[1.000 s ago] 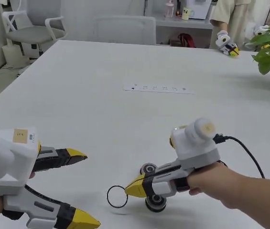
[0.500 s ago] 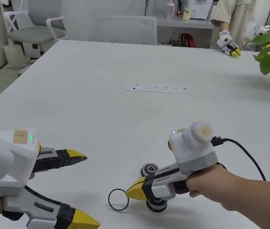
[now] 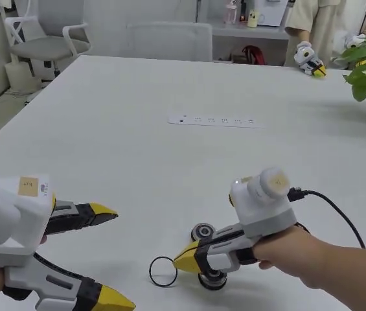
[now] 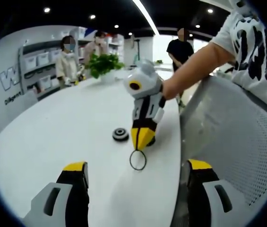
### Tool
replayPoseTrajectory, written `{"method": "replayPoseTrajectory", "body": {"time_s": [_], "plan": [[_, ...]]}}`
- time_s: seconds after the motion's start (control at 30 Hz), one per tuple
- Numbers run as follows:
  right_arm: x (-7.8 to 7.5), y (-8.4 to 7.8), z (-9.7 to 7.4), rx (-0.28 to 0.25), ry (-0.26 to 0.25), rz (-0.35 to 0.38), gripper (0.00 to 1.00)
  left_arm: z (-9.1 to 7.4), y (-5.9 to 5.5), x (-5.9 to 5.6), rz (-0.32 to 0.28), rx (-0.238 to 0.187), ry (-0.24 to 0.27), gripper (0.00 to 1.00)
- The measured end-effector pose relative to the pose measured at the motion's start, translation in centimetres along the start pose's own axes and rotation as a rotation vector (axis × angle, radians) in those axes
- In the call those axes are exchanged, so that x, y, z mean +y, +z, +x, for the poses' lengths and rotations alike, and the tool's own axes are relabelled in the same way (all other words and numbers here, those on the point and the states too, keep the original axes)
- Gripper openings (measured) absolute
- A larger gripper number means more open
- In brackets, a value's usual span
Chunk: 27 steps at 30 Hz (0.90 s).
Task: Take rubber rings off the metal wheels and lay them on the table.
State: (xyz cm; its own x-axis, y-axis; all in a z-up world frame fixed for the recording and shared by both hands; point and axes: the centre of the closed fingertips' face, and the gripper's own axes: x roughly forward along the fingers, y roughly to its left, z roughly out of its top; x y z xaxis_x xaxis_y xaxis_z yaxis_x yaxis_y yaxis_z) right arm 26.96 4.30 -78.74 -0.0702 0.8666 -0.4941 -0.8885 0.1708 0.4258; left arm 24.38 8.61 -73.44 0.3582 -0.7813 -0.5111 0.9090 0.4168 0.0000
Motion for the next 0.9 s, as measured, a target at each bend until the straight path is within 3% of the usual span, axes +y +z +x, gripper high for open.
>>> {"method": "replayPoseTrajectory", "body": {"time_s": [0.9], "plan": [[-0.67, 0.41, -0.58, -0.026, -0.023, -0.003, 0.1, 0.17, 0.11, -0.09, 0.002, 0.003, -0.004, 0.87]]}}
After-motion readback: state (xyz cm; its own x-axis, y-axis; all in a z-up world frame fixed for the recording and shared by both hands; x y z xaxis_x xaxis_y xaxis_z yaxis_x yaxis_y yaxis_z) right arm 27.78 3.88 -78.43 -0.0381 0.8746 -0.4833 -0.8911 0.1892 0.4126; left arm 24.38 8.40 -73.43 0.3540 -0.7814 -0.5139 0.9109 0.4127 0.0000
